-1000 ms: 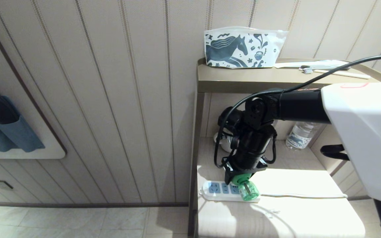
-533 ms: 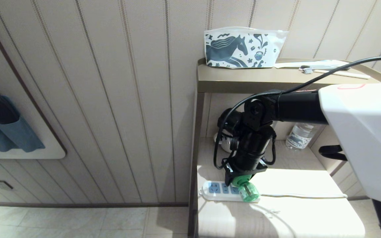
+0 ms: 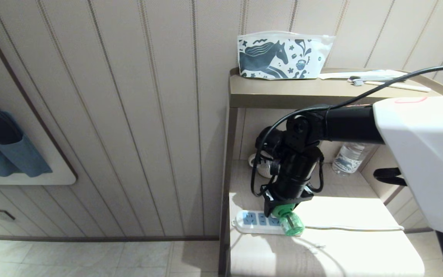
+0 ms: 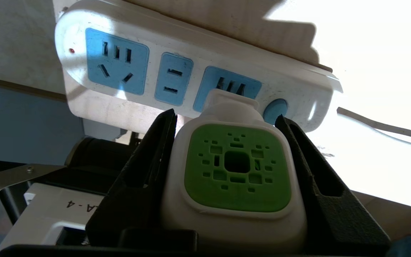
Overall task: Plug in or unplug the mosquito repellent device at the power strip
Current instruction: Insert the plug into the socket
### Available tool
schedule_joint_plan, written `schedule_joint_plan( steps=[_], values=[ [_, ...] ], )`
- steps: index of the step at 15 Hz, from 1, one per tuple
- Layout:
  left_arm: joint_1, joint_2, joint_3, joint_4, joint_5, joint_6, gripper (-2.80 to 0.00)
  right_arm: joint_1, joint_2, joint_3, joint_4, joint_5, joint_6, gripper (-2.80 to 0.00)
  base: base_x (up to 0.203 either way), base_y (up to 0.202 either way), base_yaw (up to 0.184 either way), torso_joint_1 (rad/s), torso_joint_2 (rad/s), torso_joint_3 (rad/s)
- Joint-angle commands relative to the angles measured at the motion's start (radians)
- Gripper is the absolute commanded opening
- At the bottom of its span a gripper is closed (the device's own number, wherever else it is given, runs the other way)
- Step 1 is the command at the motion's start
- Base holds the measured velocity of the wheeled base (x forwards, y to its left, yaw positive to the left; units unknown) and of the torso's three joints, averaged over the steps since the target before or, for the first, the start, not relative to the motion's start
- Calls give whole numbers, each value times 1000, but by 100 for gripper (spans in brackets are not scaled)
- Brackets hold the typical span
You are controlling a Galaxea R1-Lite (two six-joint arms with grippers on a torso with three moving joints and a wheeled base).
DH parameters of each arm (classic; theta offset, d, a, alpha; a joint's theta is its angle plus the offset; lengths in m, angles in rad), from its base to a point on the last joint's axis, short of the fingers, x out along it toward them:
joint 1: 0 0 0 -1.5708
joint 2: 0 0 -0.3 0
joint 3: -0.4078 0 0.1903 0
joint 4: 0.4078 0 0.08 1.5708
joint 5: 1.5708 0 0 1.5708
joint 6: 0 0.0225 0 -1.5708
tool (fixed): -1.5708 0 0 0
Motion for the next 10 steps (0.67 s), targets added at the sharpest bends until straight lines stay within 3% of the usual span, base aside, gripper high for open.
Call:
schedule_joint_plan(
  steps=[1,10],
  values=[
    [0,1,0,-1,0,-1,-280,-1,-2,5,6,2,1,-280,0,0,0,0,0,0],
    [0,1,0,1,0,0,-280,-1,13,28,1,5,3,-280,0,0,0,0,0,0]
  ],
)
